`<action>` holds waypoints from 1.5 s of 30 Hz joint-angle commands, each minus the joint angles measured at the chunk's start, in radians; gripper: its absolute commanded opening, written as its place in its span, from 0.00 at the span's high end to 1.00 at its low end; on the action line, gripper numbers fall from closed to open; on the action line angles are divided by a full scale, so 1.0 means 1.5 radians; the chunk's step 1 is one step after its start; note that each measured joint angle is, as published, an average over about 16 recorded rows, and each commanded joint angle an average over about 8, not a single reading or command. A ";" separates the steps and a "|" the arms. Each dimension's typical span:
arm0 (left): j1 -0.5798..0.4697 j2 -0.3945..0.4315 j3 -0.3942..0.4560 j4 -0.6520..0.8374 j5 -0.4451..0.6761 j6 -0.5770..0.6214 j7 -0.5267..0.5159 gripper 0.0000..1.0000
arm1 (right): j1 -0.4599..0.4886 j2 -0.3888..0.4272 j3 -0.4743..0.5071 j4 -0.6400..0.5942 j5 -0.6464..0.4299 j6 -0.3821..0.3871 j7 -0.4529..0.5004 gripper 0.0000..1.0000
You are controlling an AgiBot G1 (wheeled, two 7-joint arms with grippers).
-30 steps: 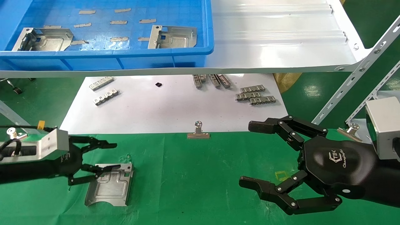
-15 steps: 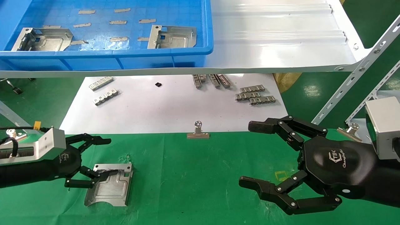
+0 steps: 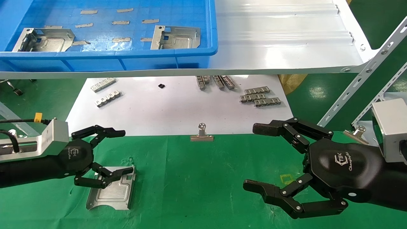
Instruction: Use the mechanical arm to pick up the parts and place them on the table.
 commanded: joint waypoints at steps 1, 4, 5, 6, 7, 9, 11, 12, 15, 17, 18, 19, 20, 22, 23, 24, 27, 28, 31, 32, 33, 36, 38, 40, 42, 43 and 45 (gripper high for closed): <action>0.012 -0.005 -0.012 -0.027 -0.007 -0.002 -0.019 0.00 | 0.000 0.000 0.000 0.000 0.000 0.000 0.000 0.00; 0.029 -0.012 -0.031 -0.067 -0.016 -0.005 -0.046 0.00 | 0.000 0.000 0.000 0.000 0.000 0.000 0.000 0.00; 0.035 -0.014 -0.037 -0.081 -0.019 -0.007 -0.056 0.00 | 0.000 0.000 0.000 0.000 0.000 0.000 0.000 0.00; 0.041 -0.017 -0.043 -0.094 -0.023 -0.008 -0.065 0.00 | 0.000 0.000 0.000 0.000 0.000 0.000 0.000 0.00; 0.047 -0.019 -0.049 -0.108 -0.026 -0.009 -0.074 0.00 | 0.000 0.000 0.000 0.000 0.000 0.000 0.000 0.00; 0.058 -0.024 -0.061 -0.134 -0.032 -0.011 -0.093 0.00 | 0.000 0.000 0.000 0.000 0.000 0.000 0.000 0.00; 0.070 -0.029 -0.073 -0.161 -0.039 -0.013 -0.112 0.00 | 0.000 0.000 0.000 0.000 0.000 0.000 0.000 0.00; 0.076 -0.031 -0.079 -0.174 -0.042 -0.014 -0.121 0.00 | 0.000 0.000 0.000 0.000 0.000 0.000 0.000 0.00; 0.093 -0.038 -0.098 -0.215 -0.052 -0.017 -0.148 0.00 | 0.000 0.000 0.000 0.000 0.000 0.000 0.000 0.00; 0.105 -0.043 -0.110 -0.242 -0.058 -0.019 -0.167 0.00 | 0.000 0.000 0.000 0.000 0.000 0.000 0.000 0.00; 0.111 -0.045 -0.116 -0.255 -0.061 -0.021 -0.176 0.00 | 0.000 0.000 0.000 0.000 0.000 0.000 0.000 0.00; 0.116 -0.047 -0.122 -0.268 -0.065 -0.022 -0.185 0.00 | 0.000 0.000 0.000 0.000 0.000 0.000 0.000 0.00; 0.122 -0.050 -0.128 -0.282 -0.068 -0.023 -0.195 0.00 | 0.000 0.000 0.000 0.000 0.000 0.000 0.000 0.00; 0.134 -0.054 -0.140 -0.308 -0.074 -0.025 -0.213 0.00 | 0.000 0.000 0.000 0.000 0.000 0.000 0.000 0.00; 0.140 -0.057 -0.146 -0.322 -0.077 -0.026 -0.222 0.00 | 0.000 0.000 0.000 0.000 0.000 0.000 0.000 0.00; 0.145 -0.059 -0.152 -0.335 -0.081 -0.027 -0.231 0.00 | 0.000 0.000 0.000 0.000 0.000 0.000 0.000 0.00; 0.163 -0.066 -0.171 -0.375 -0.090 -0.030 -0.259 0.00 | 0.000 0.000 0.000 0.000 0.000 0.000 0.000 0.00; 0.169 -0.069 -0.177 -0.388 -0.094 -0.031 -0.268 0.00 | 0.000 0.000 0.000 0.000 0.000 0.000 0.000 0.00; 0.186 -0.076 -0.195 -0.429 -0.103 -0.035 -0.296 0.00 | 0.000 0.000 0.000 0.000 0.000 0.000 0.000 0.00; 0.192 -0.078 -0.201 -0.442 -0.106 -0.036 -0.305 0.00 | 0.000 0.000 0.000 0.000 0.000 0.000 0.000 0.00; 0.198 -0.080 -0.207 -0.455 -0.110 -0.037 -0.314 0.00 | 0.000 0.000 0.000 0.000 0.000 0.000 0.000 0.00; 0.215 -0.087 -0.225 -0.495 -0.119 -0.040 -0.342 0.00 | 0.000 0.000 0.000 0.000 0.000 0.000 0.000 0.00; 0.226 -0.092 -0.237 -0.520 -0.125 -0.042 -0.359 0.00 | 0.000 0.000 0.000 0.000 0.000 0.000 0.000 0.00; 0.235 -0.095 -0.246 -0.540 -0.130 -0.043 -0.373 0.00 | 0.000 0.000 0.000 0.000 0.000 0.000 0.000 0.00; 0.243 -0.099 -0.255 -0.560 -0.135 -0.045 -0.385 0.00 | 0.000 0.000 0.000 0.000 0.000 0.000 0.000 0.00; 0.246 -0.100 -0.258 -0.567 -0.137 -0.045 -0.389 0.00 | 0.000 0.000 0.000 0.000 0.000 0.000 0.000 0.00; 0.250 -0.101 -0.262 -0.575 -0.139 -0.046 -0.393 0.00 | 0.000 0.000 0.000 0.000 0.000 0.000 0.000 0.00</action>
